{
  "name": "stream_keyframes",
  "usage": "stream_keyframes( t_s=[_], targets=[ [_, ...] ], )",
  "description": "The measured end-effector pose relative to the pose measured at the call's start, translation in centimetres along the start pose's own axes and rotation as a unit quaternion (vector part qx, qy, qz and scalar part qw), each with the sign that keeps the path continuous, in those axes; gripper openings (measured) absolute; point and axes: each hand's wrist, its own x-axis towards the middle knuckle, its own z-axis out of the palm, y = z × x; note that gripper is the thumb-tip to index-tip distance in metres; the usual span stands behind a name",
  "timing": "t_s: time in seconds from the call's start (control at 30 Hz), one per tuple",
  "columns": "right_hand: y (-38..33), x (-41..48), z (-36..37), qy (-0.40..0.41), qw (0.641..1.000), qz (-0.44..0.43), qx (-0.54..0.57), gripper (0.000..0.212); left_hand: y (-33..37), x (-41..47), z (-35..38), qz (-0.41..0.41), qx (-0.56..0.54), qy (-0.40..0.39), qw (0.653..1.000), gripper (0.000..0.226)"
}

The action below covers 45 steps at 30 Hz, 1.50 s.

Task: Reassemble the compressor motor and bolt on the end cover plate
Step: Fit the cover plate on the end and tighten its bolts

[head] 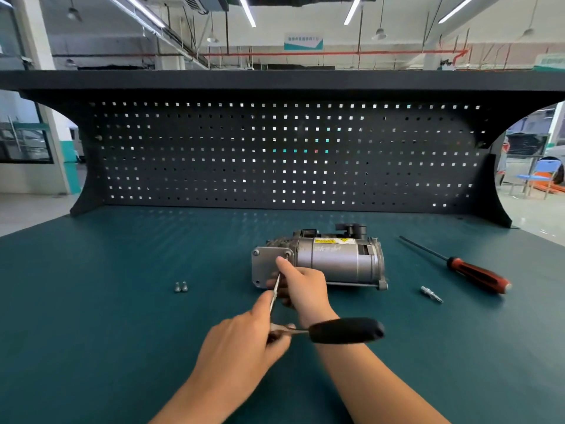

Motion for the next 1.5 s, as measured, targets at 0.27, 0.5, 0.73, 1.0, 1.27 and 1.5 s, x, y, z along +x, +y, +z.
stream_keyframes(
  t_s=[0.27, 0.5, 0.73, 1.0, 1.27, 1.5],
  targets=[
    [-0.5, -0.2, 0.2, -0.075, 0.982, 0.089, 0.149, 0.029, 0.5, 1.1, -2.1, -0.351, -0.791, -0.068, 0.496, 0.049],
    [-0.1, -0.5, 0.5, -0.014, 1.0, -0.001, 0.006, 0.041, 0.2, 1.3, -2.4, -0.239, -0.539, 0.013, 0.808, 0.017],
    [-0.7, -0.3, 0.4, -0.027, 0.99, 0.065, 0.119, 0.033, 2.0, 1.1, -1.3, 0.038, 0.102, -0.01, 0.994, 0.054],
    [-0.9, -0.3, 0.3, -0.112, 0.975, 0.129, 0.143, 0.031, 1.1, 1.7, -2.4, -0.32, -0.702, -0.031, 0.636, 0.034],
    [-0.3, -0.5, -0.5, 0.006, 1.0, 0.0, 0.016, 0.041, 0.3, 0.8, -2.1, -0.051, -0.124, 0.014, 0.991, 0.014],
    [-0.6, -0.5, -0.2, -0.004, 0.999, 0.013, 0.03, 0.03, 0.3, 0.5, -1.0, -0.026, -0.065, 0.034, 0.997, 0.048]
  ],
)
